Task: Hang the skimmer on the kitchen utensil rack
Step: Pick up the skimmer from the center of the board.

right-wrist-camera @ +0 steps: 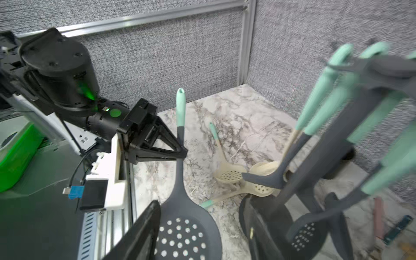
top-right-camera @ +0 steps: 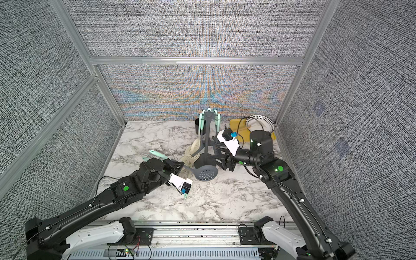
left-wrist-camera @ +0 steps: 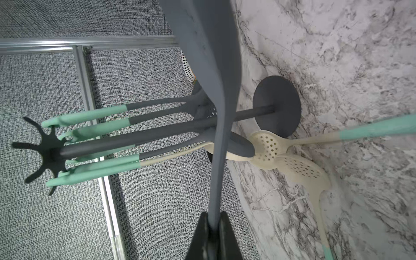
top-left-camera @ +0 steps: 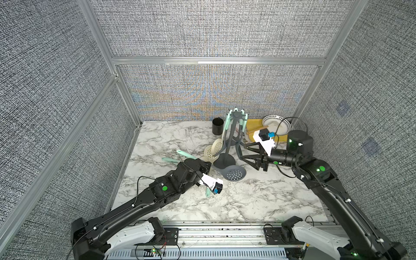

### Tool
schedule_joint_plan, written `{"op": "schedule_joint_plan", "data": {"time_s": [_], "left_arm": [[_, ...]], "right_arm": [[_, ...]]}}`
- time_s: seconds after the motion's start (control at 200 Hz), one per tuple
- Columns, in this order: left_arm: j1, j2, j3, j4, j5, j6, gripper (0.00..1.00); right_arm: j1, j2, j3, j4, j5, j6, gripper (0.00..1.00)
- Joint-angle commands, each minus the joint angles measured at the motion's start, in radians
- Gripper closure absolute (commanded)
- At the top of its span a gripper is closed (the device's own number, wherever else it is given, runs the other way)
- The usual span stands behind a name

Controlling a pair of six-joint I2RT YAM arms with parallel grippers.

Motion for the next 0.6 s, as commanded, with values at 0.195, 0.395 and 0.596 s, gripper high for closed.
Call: {"op": "schedule_joint_plan", "data": {"time_s": [0.195, 0.395, 0.596], "left_arm": [[-0.032, 0.024, -0.081, 0.298, -0.123, 0.345, 0.98], [-0.076, 0.031, -0.128, 0.437, -0.13, 0.431, 0.98], [-0.098, 0.039, -0.138, 0.466, -0.142, 0.458, 0.98]], "right_arm": [[0.141, 0.156, -0.001, -0.072, 0.067, -0.128, 0.46], [0.159, 0.164, -0.061, -0.049, 0.106, -0.208, 0.51], [0.16, 0.215, -0.048, -0.074, 0.098, -0.241, 0.51]]}}
